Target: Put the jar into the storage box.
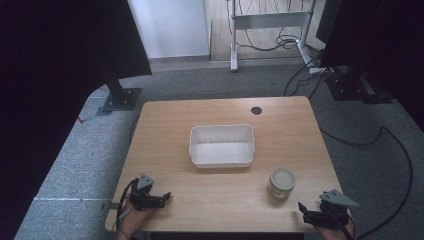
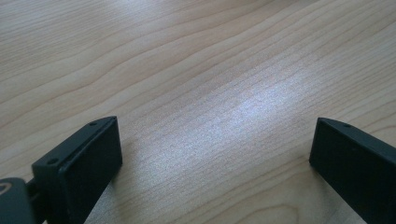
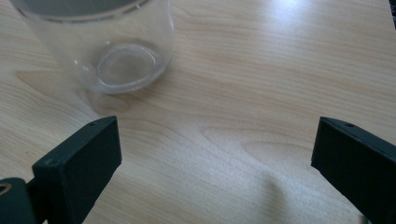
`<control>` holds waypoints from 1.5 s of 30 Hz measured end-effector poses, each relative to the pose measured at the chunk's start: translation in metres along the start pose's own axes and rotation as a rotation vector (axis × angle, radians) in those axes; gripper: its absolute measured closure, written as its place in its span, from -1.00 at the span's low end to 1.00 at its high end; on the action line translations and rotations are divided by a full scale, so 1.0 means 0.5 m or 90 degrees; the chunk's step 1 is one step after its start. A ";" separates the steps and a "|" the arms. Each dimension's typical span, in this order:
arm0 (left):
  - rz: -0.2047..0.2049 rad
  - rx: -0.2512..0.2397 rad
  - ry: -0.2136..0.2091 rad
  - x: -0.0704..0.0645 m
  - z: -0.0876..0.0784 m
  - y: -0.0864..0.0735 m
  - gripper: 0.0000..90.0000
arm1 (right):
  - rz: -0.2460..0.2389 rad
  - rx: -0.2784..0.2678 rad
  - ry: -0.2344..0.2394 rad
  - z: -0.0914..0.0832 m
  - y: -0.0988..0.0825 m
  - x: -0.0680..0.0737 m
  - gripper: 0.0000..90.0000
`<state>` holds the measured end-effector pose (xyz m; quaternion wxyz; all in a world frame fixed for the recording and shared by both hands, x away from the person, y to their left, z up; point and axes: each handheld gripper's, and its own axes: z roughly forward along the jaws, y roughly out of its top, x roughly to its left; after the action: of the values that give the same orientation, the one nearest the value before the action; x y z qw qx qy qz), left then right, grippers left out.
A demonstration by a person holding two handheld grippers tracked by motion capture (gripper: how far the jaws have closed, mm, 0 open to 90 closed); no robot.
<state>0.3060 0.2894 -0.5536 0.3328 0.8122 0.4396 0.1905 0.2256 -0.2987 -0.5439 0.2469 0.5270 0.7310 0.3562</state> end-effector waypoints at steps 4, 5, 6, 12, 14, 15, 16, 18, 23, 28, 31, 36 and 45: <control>0.000 0.000 0.000 0.000 0.000 0.000 -0.96 | 0.000 -0.006 0.001 0.001 0.006 0.001 -0.99; 0.000 0.000 0.000 0.000 0.000 0.000 -0.96 | 0.001 -0.010 0.005 0.002 0.011 0.002 -0.99; 0.000 0.000 0.000 0.000 0.000 0.000 -0.95 | 0.000 -0.011 0.006 0.002 0.013 0.003 -0.99; 0.000 0.000 0.000 0.000 0.000 0.000 -0.95 | -0.007 -0.015 0.013 0.007 0.027 0.009 -0.99; 0.000 0.000 0.000 0.000 0.000 0.000 -0.95 | -0.011 -0.018 0.016 0.008 0.033 0.011 -0.99; 0.000 0.000 0.000 0.000 0.000 0.000 -0.96 | -0.012 -0.019 0.017 0.009 0.034 0.012 -0.99; 0.000 0.000 0.000 0.000 0.000 0.000 -0.96 | -0.012 -0.019 0.017 0.009 0.034 0.012 -0.99; 0.000 0.000 0.000 0.000 0.000 0.000 -0.95 | -0.013 -0.022 0.019 0.010 0.039 0.014 -1.00; 0.000 0.000 0.000 0.000 0.000 0.000 -0.95 | -0.020 -0.025 0.025 0.014 0.050 0.019 -1.00; 0.000 0.000 0.000 0.000 0.000 0.000 -0.95 | -0.028 -0.028 0.029 0.018 0.059 0.026 -1.00; 0.000 0.001 0.000 0.000 0.000 0.000 -0.95 | -0.035 -0.029 0.034 0.022 0.065 0.031 -1.00; 0.000 0.001 0.000 0.000 0.000 0.000 -0.95 | -0.043 -0.029 0.042 0.029 0.075 0.040 -1.00; 0.000 0.001 0.001 0.000 0.000 0.000 -0.95 | -0.053 -0.032 0.065 0.042 0.083 0.055 -1.00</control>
<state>0.3059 0.2894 -0.5535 0.3322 0.8123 0.4398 0.1906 0.2568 -0.2592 -0.5240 0.2370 0.4712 0.7548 0.3901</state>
